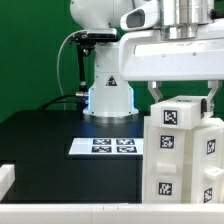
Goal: Assemble cabinet
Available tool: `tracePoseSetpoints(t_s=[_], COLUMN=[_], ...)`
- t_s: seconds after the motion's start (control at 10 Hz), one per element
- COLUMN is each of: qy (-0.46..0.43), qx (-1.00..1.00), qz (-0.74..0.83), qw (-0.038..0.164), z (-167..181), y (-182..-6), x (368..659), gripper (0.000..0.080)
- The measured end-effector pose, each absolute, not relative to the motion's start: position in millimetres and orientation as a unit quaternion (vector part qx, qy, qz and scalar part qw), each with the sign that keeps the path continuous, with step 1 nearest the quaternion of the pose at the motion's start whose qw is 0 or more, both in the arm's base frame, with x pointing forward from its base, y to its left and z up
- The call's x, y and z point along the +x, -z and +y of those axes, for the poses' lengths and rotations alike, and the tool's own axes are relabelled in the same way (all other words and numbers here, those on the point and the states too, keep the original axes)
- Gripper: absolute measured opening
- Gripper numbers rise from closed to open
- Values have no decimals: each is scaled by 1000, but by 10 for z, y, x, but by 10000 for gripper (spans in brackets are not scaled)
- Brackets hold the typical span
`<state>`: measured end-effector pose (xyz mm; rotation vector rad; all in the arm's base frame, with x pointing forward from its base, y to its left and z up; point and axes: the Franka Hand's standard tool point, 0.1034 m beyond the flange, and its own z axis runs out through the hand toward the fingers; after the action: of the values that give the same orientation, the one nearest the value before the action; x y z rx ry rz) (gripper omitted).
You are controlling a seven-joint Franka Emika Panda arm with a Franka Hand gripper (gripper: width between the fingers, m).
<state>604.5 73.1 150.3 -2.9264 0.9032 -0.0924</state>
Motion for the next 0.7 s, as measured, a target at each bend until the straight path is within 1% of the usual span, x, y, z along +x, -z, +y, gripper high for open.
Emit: tracePoseSetpoints(t_s=[0.2,0.5,0.7], qy=[20,-18,-31], qx=[-921,-816,-755], qz=[388,574,649], qw=[45,73,88], z=[719,756,790], y=[-1501,-1504,-1505], x=[6033,6016,6035], gripper=[554,554,555])
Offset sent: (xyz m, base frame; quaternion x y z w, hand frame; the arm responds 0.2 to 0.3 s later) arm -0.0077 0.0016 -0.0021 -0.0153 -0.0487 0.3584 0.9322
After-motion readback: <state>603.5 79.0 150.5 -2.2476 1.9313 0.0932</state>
